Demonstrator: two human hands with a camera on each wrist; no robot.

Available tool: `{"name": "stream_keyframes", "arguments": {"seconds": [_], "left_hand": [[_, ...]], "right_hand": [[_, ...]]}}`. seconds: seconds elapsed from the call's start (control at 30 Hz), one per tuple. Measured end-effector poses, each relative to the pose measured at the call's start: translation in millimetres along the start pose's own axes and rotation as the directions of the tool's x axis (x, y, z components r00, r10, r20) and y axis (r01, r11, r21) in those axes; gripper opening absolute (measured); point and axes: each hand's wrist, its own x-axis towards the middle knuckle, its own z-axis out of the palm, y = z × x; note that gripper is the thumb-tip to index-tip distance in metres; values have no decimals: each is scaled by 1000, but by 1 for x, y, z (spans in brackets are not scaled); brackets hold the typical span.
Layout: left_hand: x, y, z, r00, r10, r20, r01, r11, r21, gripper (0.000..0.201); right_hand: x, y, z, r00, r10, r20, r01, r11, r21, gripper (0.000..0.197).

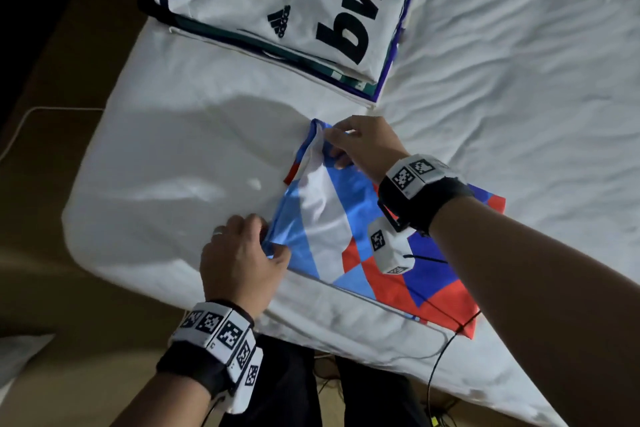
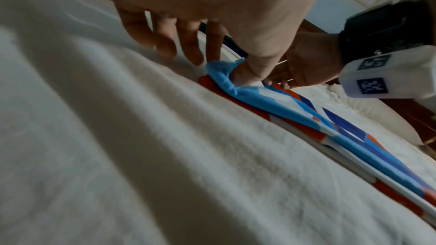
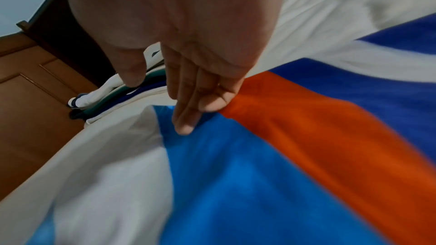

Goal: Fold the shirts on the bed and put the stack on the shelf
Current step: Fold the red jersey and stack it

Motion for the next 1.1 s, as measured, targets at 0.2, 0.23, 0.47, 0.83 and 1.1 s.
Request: {"name": "stream_keyframes", "arguments": {"seconds": [0.2, 0.23, 0.47, 0.83, 1.1], "left_hand": [[45, 47, -4, 925, 374, -58, -374, 927, 22, 53], [58, 56, -1, 893, 449, -22, -448, 893, 47, 57], [102, 67, 44, 834, 463, 299, -546, 768, 334, 87], [66, 51, 36, 688, 653, 318, -721, 561, 408, 89], [57, 2, 14, 646, 642, 412, -762, 514, 393, 104]], "right_hand": [[-41, 77, -54, 860, -371, -350, 205, 880, -428, 28], [-52, 94, -61, 823, -445, -352, 216, 819, -531, 33], [-111, 179, -68, 954, -256, -155, 6, 535, -845, 71], [-155, 204, -60, 953, -265, -146, 27, 554, -832, 77], [-189, 235, -70, 960, -259, -109, 58, 563, -825, 88]]}}
